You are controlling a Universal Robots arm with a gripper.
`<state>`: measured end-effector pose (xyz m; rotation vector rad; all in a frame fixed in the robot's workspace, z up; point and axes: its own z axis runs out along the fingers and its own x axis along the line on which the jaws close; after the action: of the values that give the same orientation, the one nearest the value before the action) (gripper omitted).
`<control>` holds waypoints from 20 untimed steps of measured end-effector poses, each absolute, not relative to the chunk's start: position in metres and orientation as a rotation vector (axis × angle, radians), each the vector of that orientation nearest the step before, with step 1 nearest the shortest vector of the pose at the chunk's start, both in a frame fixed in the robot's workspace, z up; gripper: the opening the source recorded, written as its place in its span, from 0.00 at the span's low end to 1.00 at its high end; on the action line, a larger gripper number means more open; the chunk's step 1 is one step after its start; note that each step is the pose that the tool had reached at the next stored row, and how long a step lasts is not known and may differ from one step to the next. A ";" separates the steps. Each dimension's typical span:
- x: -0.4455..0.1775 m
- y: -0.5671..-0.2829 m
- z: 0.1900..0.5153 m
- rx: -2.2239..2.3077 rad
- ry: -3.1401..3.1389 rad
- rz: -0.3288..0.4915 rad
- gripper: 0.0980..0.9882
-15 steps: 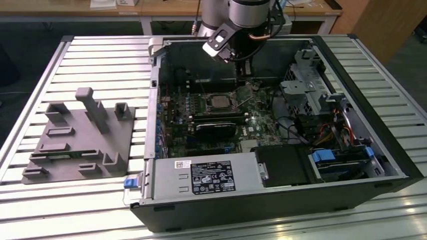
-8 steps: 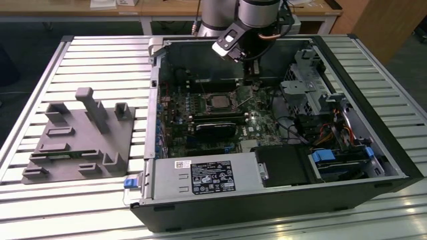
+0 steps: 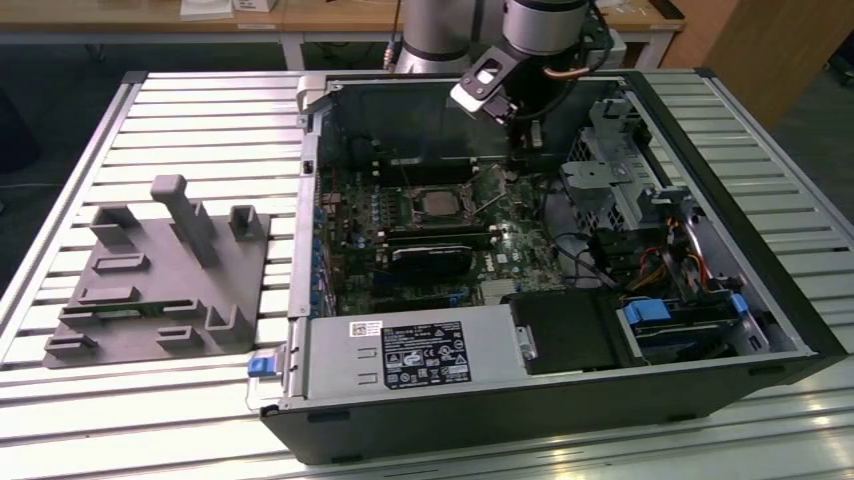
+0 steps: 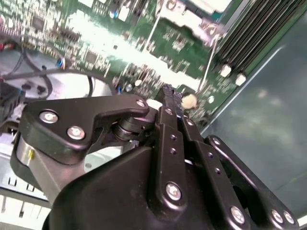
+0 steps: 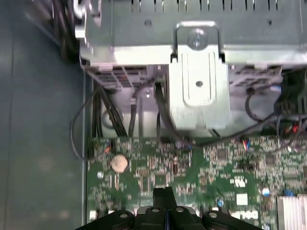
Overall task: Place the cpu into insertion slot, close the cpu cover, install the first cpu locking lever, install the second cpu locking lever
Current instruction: 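Close the cpu cover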
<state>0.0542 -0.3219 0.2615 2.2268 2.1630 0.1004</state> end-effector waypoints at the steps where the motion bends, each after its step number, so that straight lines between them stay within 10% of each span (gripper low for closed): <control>1: 0.057 -0.322 0.262 2.227 2.163 0.100 0.01; 20: 0.063 -0.322 0.242 2.239 2.174 0.078 0.01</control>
<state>0.0630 -0.3220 0.2415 2.2390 2.1743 0.0784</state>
